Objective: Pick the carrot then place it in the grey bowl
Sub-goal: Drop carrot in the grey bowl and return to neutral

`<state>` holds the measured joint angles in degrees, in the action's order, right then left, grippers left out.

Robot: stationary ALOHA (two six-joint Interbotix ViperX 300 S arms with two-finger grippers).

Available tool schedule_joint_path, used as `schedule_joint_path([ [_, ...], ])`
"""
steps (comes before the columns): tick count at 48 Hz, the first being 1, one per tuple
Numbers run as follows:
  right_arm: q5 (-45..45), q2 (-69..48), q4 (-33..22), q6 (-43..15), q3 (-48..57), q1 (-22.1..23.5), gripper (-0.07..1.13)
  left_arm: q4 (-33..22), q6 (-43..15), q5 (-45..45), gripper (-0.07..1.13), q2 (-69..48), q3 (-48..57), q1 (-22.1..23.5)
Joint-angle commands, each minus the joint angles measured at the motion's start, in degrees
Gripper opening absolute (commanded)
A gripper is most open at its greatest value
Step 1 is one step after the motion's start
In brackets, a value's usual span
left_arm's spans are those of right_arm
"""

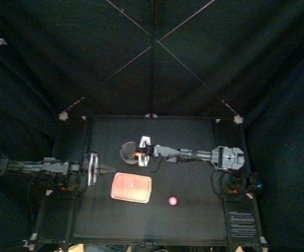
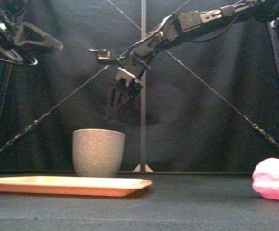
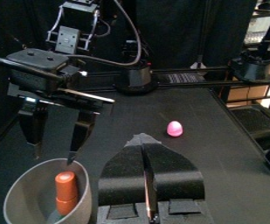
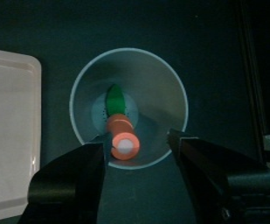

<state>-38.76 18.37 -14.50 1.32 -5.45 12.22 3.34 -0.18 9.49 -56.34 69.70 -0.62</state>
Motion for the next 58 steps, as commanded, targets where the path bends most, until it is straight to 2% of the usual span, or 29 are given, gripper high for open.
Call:
schedule_joint_path([
  [1,-0.6,-5.8,-1.0,-0.4,-0.5,0.3,0.89,0.0,0.0,0.3,-0.03,0.0,-1.0,-0.1],
  [9,0.1,-13.5,-1.9,-1.0,2.5,0.1,0.89,0.0,0.0,0.2,-0.03,0.1,-1.0,-0.1],
  [15,4.2,-20.2,-1.6,-2.0,8.1,-0.4,0.89,0.0,0.0,0.3,-0.03,-0.1,-1.1,-0.1],
  [26,18.9,-35.9,-1.4,-6.6,26.1,-2.9,0.89,0.1,-0.1,0.3,-0.03,-1.2,-1.1,-0.3],
  [34,25.2,-46.8,-1.1,-8.2,37.6,-4.7,0.89,0.0,0.0,0.3,-0.03,-1.8,-0.8,-0.5],
  [39,29.1,-55.0,0.2,-8.3,44.9,-6.4,0.89,0.0,0.0,0.6,-0.03,-1.9,-1.1,-0.5],
  [47,36.9,-67.2,5.3,-8.1,55.8,-7.2,0.89,0.1,0.0,0.7,-0.03,-1.9,-1.0,-0.6],
  [58,39.7,-76.2,7.6,-8.2,65.0,-8.0,0.89,0.2,0.0,1.6,-0.03,-2.0,-1.1,-0.5],
])
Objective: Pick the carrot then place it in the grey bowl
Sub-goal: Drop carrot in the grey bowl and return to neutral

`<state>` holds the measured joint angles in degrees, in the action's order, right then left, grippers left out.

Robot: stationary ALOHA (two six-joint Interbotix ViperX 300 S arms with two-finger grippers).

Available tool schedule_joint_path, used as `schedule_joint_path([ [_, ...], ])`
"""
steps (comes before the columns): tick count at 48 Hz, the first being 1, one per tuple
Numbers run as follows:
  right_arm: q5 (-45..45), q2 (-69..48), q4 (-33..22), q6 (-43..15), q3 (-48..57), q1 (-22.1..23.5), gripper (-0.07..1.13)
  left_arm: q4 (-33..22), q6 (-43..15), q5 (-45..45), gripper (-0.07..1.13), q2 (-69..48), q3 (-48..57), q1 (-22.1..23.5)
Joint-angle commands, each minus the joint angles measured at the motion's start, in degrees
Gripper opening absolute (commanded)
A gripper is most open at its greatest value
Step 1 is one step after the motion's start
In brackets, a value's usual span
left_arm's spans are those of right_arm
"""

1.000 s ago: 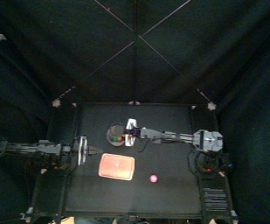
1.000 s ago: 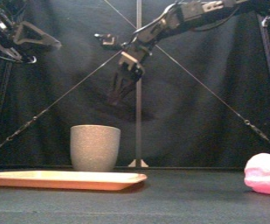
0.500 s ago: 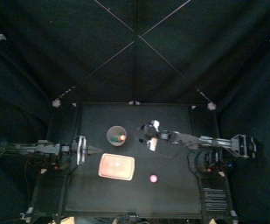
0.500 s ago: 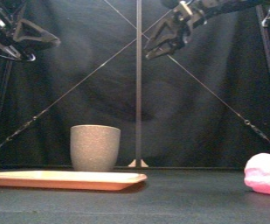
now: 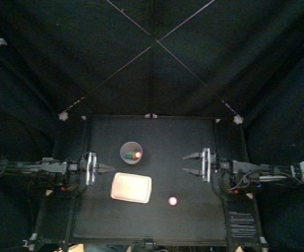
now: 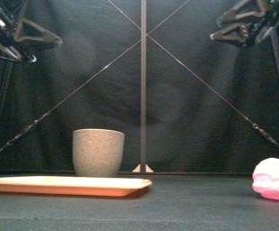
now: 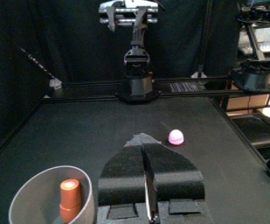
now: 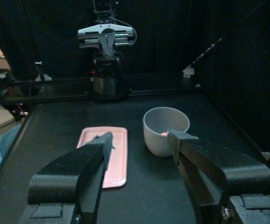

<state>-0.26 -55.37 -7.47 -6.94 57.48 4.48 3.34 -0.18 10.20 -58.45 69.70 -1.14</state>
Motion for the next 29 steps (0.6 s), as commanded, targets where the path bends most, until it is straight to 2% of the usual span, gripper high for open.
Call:
schedule_joint_path([
  [1,1.5,-2.9,0.6,0.1,2.5,-0.3,0.89,0.2,0.0,0.9,-0.03,0.1,-1.1,0.0],
  [16,7.9,-3.7,1.3,0.2,8.4,0.4,0.89,0.1,0.0,1.0,-0.03,0.1,-0.9,-0.1],
  [29,8.5,-3.7,0.9,0.3,8.8,0.5,0.89,0.0,0.0,0.9,-0.03,0.0,-0.8,-0.1],
])
